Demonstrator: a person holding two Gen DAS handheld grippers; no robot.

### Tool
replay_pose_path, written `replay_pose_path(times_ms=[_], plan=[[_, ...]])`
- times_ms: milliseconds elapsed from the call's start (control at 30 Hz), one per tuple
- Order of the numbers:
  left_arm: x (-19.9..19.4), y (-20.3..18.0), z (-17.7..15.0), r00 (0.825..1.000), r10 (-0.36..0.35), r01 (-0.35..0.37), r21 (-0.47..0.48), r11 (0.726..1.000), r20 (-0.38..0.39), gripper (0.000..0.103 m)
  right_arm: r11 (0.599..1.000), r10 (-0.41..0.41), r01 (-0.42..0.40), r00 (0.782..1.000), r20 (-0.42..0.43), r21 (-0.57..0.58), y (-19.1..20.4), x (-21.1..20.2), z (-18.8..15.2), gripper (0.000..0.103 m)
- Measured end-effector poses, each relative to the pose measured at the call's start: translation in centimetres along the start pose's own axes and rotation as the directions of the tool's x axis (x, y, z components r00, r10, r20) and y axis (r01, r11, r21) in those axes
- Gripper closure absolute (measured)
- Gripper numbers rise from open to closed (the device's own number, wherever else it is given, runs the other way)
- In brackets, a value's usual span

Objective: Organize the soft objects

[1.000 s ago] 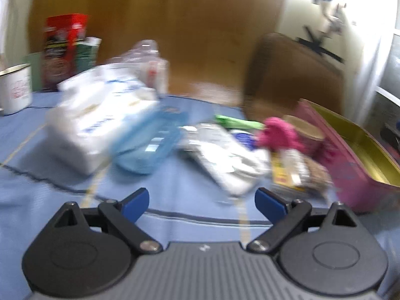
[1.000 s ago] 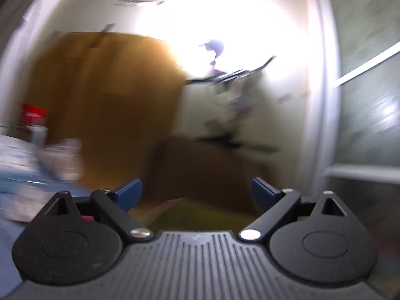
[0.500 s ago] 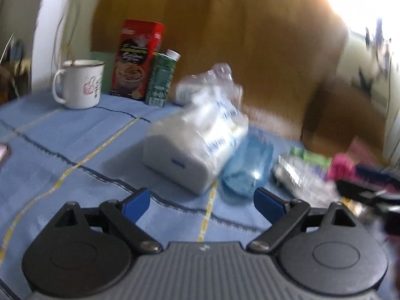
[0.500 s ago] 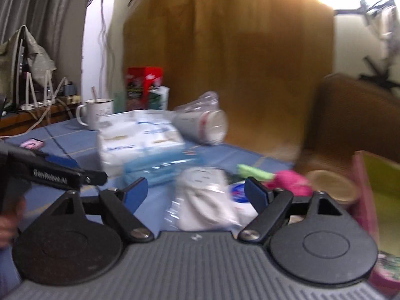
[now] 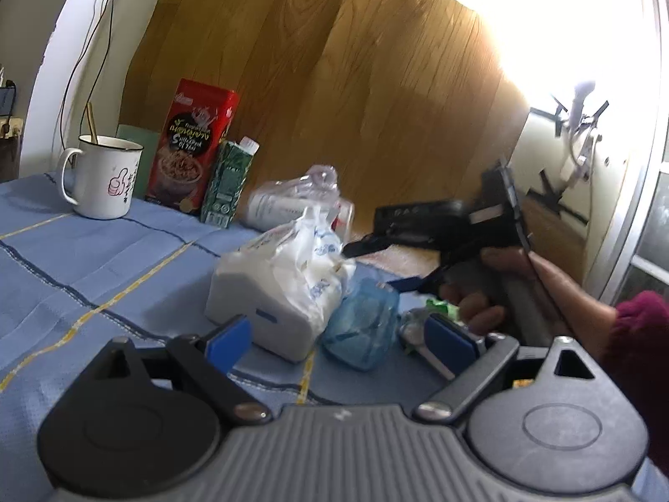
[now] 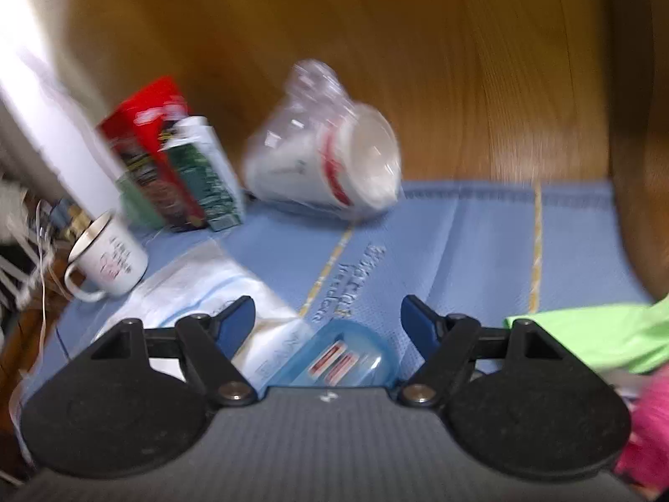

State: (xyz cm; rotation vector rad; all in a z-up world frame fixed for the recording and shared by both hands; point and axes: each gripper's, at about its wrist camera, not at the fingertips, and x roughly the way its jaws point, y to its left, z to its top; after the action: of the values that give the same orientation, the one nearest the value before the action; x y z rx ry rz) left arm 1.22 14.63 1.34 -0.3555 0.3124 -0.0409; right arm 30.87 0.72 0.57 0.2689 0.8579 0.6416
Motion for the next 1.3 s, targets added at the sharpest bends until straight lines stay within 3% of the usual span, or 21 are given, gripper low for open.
replay_pose_path(times_ms=[200,400,467,567,700,900,1100,1233,1300], plan=[[0.1,0.6,0.2,1.000,-0.030,0.030,-0.029,0.999,-0.003,0.010,0.993,0.111,-0.108,0.991,-0.074,0.040,-0.1,-1.1,-1.4,0.057],[0.1,0.9,0.2,0.999,-0.033,0.032,-0.051,0.998,-0.009,0.010,0.963,0.231,-0.250,0.958,-0.170,-0.096,2.3,-5.2,-6.5,0.056],[0.2,1.1,0.2,0.999,-0.036,0.035,-0.062,0.997,-0.018,0.010,0.950,0.247,-0.271,0.957,-0.155,-0.158,3.0,-7.1,-8.5,0.056],[0.6,1.6,0.3,0.998,-0.048,0.045,-0.085,0.995,-0.044,0.010,0.946,0.219,-0.212,0.976,0.002,-0.244,3.3,-11.2,-11.1,0.055],[1.2,2.2,0.4,0.994,-0.072,0.062,-0.122,0.991,-0.085,0.010,0.942,0.215,-0.164,0.965,0.152,-0.292,3.2,-15.4,-15.2,0.051],[1.8,1.0,0.2,0.988,-0.063,0.054,-0.060,0.997,-0.144,0.011,0.944,0.165,-0.117,0.978,0.131,-0.309,2.5,-15.6,-18.5,0.051],[2.0,-1.1,-1.0,0.970,-0.017,0.021,0.012,1.000,-0.244,0.022,0.953,0.051,-0.018,0.994,0.100,-0.303,1.6,-14.6,-19.6,0.051],[0.9,-2.8,-2.8,0.940,-0.128,0.114,-0.063,0.992,-0.317,0.022,0.948,-0.083,0.136,0.978,0.190,-0.287,0.9,-14.8,-19.7,0.050],[0.2,-4.3,-3.2,0.922,-0.185,0.176,-0.056,0.983,-0.341,0.020,0.947,-0.116,0.177,0.966,0.229,-0.270,0.3,-15.1,-19.7,0.050]])
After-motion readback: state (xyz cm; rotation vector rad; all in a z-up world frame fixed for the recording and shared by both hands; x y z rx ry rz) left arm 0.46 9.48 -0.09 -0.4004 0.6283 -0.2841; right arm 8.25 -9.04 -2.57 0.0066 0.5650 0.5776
